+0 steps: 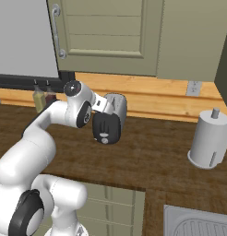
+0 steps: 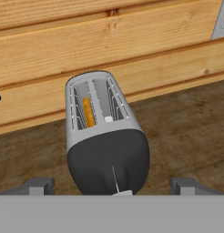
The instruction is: Start the toaster. Once the lever pops up, take the bread to the plate on the dining counter.
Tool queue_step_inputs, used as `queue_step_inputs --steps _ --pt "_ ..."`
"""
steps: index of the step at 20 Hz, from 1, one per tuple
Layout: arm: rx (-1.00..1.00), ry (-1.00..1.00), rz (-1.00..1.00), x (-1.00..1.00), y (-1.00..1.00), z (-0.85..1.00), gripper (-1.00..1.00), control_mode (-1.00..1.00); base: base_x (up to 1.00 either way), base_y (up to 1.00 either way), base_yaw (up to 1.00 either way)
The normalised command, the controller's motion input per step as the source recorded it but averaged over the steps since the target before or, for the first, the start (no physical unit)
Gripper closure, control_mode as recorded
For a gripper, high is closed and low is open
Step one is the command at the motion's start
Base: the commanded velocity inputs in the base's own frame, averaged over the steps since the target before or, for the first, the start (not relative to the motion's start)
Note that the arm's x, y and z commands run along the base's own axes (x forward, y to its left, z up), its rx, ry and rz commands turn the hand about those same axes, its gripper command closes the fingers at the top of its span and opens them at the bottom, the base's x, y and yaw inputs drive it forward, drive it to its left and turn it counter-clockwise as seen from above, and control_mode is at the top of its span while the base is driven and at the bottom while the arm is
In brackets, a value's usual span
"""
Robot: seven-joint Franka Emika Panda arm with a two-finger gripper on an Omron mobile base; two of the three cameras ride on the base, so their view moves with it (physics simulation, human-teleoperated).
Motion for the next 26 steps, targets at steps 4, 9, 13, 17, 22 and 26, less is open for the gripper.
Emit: queue_step_inputs --steps 4,9,13,17,22,26 --pt "0.00 0.00 0.00 0.00 0.00 0.00 -1.00 -1.00 0.00 0.00 0.00" --pt "0.00 0.00 0.00 0.00 0.00 0.00 -1.00 -1.00 0.00 0.00 0.00" --pt "0.00 0.00 0.00 0.00 0.00 0.00 -1.00 -1.00 0.00 0.00 0.00" --pt "0.00 0.00 0.00 0.00 0.00 0.00 -1.00 -1.00 0.00 0.00 0.00" --pt "0.00 0.00 0.00 0.00 0.00 0.00 -1.00 -1.00 0.00 0.00 0.00" --pt "0.00 0.00 0.00 0.00 0.00 0.00 -1.00 -1.00 0.00 0.00 0.00"
